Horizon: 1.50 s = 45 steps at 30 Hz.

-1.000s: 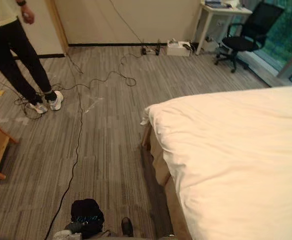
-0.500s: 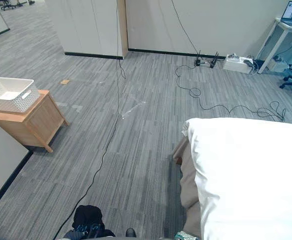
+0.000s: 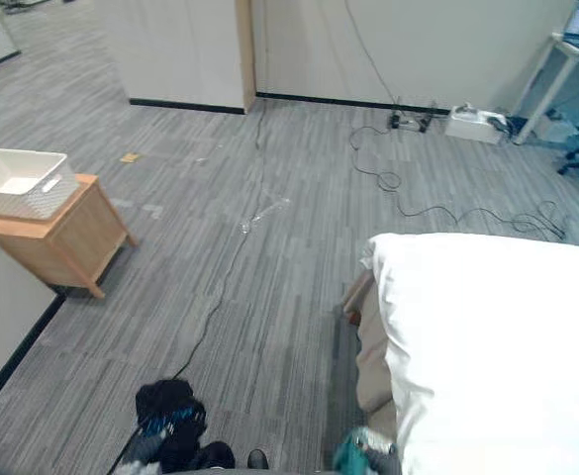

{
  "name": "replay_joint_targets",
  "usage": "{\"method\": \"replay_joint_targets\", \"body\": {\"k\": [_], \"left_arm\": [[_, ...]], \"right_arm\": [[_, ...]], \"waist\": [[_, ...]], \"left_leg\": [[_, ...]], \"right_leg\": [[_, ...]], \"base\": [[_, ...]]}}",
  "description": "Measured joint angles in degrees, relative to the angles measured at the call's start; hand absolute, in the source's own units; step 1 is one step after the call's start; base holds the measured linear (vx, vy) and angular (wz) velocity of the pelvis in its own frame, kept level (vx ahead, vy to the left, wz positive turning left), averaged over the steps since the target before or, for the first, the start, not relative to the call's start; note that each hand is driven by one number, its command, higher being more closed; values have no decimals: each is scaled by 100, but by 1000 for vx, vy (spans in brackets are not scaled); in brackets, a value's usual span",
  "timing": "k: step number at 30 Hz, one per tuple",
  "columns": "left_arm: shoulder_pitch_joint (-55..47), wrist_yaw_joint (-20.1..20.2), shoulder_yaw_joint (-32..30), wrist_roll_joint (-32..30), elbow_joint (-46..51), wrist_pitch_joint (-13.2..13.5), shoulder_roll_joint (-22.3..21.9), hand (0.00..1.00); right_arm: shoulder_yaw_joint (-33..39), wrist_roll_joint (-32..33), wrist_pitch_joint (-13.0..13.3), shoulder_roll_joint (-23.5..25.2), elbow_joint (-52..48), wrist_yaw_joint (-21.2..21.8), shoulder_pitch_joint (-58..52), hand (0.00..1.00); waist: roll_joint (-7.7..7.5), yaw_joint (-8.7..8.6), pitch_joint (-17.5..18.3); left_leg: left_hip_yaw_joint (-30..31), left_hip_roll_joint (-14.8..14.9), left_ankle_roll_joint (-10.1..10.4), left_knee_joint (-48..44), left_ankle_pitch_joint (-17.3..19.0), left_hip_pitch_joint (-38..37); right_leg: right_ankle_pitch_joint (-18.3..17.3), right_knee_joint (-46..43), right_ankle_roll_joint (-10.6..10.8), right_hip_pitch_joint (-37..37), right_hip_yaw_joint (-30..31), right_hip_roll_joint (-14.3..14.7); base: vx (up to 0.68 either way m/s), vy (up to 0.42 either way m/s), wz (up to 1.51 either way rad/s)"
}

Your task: Tidy the bed and pick cloth on bed and put in laundry

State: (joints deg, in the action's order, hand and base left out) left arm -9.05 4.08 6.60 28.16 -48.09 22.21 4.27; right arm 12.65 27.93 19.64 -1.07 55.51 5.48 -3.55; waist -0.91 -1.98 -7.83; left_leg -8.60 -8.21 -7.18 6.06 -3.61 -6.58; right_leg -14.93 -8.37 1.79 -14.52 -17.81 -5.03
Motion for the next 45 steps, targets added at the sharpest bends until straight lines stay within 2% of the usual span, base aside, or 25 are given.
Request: {"method": "replay_joint_targets", "body": {"k": [6, 13, 15, 17, 18, 20, 21, 22, 24, 26, 29, 30, 31, 32, 33, 34, 35, 37, 39, 40, 41, 42, 43, 44, 45], "left_arm": [[13, 14, 700, 115, 510, 174, -170, 100], [-154, -73, 939, 248, 1322, 257, -106, 100], [-181, -114, 1097, 219, 1553, 246, -117, 100], [-192, -212, 1146, 176, 1714, 244, -82, 100], [-184, -299, 1146, 168, 1727, 216, -24, 100], [-160, -368, 1151, 167, 1729, 137, 52, 100], [-162, -444, 1143, 165, 1722, 53, 109, 100], [-159, -445, 1142, 164, 1718, 48, 131, 100], [-126, -447, 1141, 153, 1683, 39, 183, 100], [-88, -457, 1143, 118, 1523, -96, 214, 100], [-269, -453, 1150, -76, 1458, -180, 301, 100], [-344, -456, 1156, -80, 1424, -205, 270, 100], [-405, -452, 1160, -85, 1413, -239, 198, 100], [-433, -437, 1127, -99, 1438, -248, 143, 100], [-354, -416, 1059, -212, 1463, -250, 31, 100], [-356, -402, 1030, -238, 1482, -253, -20, 100], [-441, -369, 997, -262, 1514, -267, -102, 100], [-573, -211, 986, -296, 1651, -284, -125, 100], [-605, -130, 960, -286, 1874, -281, -163, 100], [-588, -116, 958, -286, 1887, -279, -166, 100], [-563, -70, 962, -264, 1892, -279, -169, 100], [-535, -75, 986, -220, 1891, -279, -172, 100], [-536, -80, 1015, -182, 1890, -279, -171, 100], [-563, -89, 1074, -171, 1879, -279, -167, 100], [-605, -137, 1159, -152, 1843, -280, -152, 100]], "right_arm": [[-335, 3, 212, 69, -552, -295, 580, 100], [-505, -10, 58, 143, -1131, -612, 482, 100], [-646, -12, -6, 83, -1394, -702, 342, 100], [-779, -13, -33, 104, -1420, -723, 293, 100], [-920, -13, -90, 106, -1445, -732, 233, 100], [-978, -12, -118, 101, -1610, -731, 110, 100], [-1015, -12, -118, 96, -1712, -711, 0, 100], [-1026, -13, -117, 97, -1770, -701, -46, 100], [-1055, -15, -116, 96, -1899, -653, -99, 100], [-1083, -36, -117, 100, -2073, -557, -191, 100], [-1111, -129, -118, 102, -2309, -411, -387, 100], [-1104, -125, -129, 24, -2372, -315, -410, 100], [-1128, -125, -156, -80, -2460, -257, -460, 100], [-1117, -124, -174, -150, -2530, -210, -432, 100], [-1134, -129, -249, -263, -2531, -127, -286, 100], [-1137, -131, -289, -283, -2530, -100, -249, 100], [-1159, -147, -358, -252, -2529, -82, -237, 100], [-1249, -188, -397, -238, -2534, -71, -241, 100], [-1260, -233, -431, -245, -2562, -19, -100, 100], [-1265, -233, -447, -244, -2590, -9, -77, 100], [-1277, -238, -475, -241, -2719, 20, -74, 100], [-1308, -245, -499, -244, -2840, 65, -87, 100], [-1299, -269, -500, -232, -2865, 99, -97, 100], [-1294, -310, -503, -225, -2863, 113, -118, 100], [-1310, -420, -506, -203, -2860, 132, -224, 100]], "waist": [[83, 34, -100], [113, 144, -252], [250, 146, -345], [186, 149, -448], [189, 145, -498], [224, 54, -569], [259, -4, -606], [280, -6, -615], [317, -10, -634], [248, -7, -630], [47, -1, -528], [167, -36, -475], [281, -42, -392], [524, -42, -347], [613, -14, -538], [649, 18, -622], [620, 101, -709], [556, 168, -759], [537, 226, -774], [534, 269, -777], [527, 317, -781], [519, 297, -777], [519, 296, -778], [528, 283, -772], [485, 313, -744]], "left_leg": [[105, 4, 40, 0, -9, 17], [112, -57, 9, -5, 146, 33], [85, 47, 12, -33, 239, -19], [16, 76, 55, -43, 299, -145], [1, 150, 104, -71, 390, -248], [0, 296, 219, -361, 553, -249], [25, 487, 434, -677, 761, -248], [41, 563, 525, -763, 835, -249], [91, 784, 649, -927, 1018, -248], [136, 952, 813, -1243, 1370, -254], [159, 1043, 903, -1966, 2146, -226], [174, 1283, 1038, -2324, 2527, -243], [160, 1580, 1242, -2621, 2658, -185], [243, 1878, 1176, -3843, 2593, 333], [300, 2213, 1034, -5576, 2084, 1144], [318, 2355, 1004, -6233, 2003, 1400], [458, 2427, 1017, -7137, 2009, 1783], [650, 2143, 1075, -7291, 1990, 2080], [498, 1555, 1089, -6283, 1982, 2397], [402, 1440, 1085, -5865, 1980, 2436], [126, 1229, 1004, -4778, 1901, 2455], [-239, 1025, 946, -3333, 1493, 2344], [-373, 929, 910, -2562, 1156, 2229], [-495, 810, 730, -1693, 585, 2090], [-590, 761, 261, -1262, -443, 1876]], "right_leg": [[0, -14, 0, 4, -48, 22], [-101, -242, 79, 100, -64, -85], [-116, -1968, 133, 911, -14, -296], [-149, -3208, 40, 1494, -15, -541], [-318, -3522, 81, 1860, -23, -625], [-397, -3197, 146, 2022, -26, -584], [-374, -2561, 197, 2055, -27, -491], [-315, -2293, 257, 2075, -24, -451], [41, -1581, 290, 2244, 30, -336], [563, -1179, 289, 2546, 327, -295], [659, -1268, 138, 2600, 545, -380], [711, -1629, -59, 2615, 463, -260], [524, -1608, -241, 2566, 325, -4], [387, -1564, -283, 2493, 259, 206], [287, -1462, -453, 2257, 256, 392], [281, -1372, -467, 2079, 266, 492], [216, -1190, -594, 1661, 278, 594], [156, -890, -709, 1076, 300, 606], [146, -362, -735, 541, 463, 626], [147, -267, -738, 461, 523, 623], [147, -71, -738, 307, 575, 609], [135, 162, -708, 103, 568, 606], [106, 261, -642, -16, 569, 613], [30, 358, -506, -212, 587, 649], [-87, 439, -302, -513, 600, 667]], "base": [[-2, -44, 7], [58, -58, -1], [111, 9, -8], [155, 45, -14], [214, 9, -4], [192, -35, 10], [169, -63, 8], [221, -105, 9], [211, -127, 5], [296, -231, 4], [347, -365, 1], [415, -411, 7], [452, -388, 17], [458, -337, 14], [448, -323, -1], [527, -371, -25], [556, -332, -35], [491, -212, -23], [481, -119, -30], [500, -41, -44], [491, -7, -37], [485, 2, -30], [495, 25, -18], [628, 81, -21], [627, 96, 0]]}}
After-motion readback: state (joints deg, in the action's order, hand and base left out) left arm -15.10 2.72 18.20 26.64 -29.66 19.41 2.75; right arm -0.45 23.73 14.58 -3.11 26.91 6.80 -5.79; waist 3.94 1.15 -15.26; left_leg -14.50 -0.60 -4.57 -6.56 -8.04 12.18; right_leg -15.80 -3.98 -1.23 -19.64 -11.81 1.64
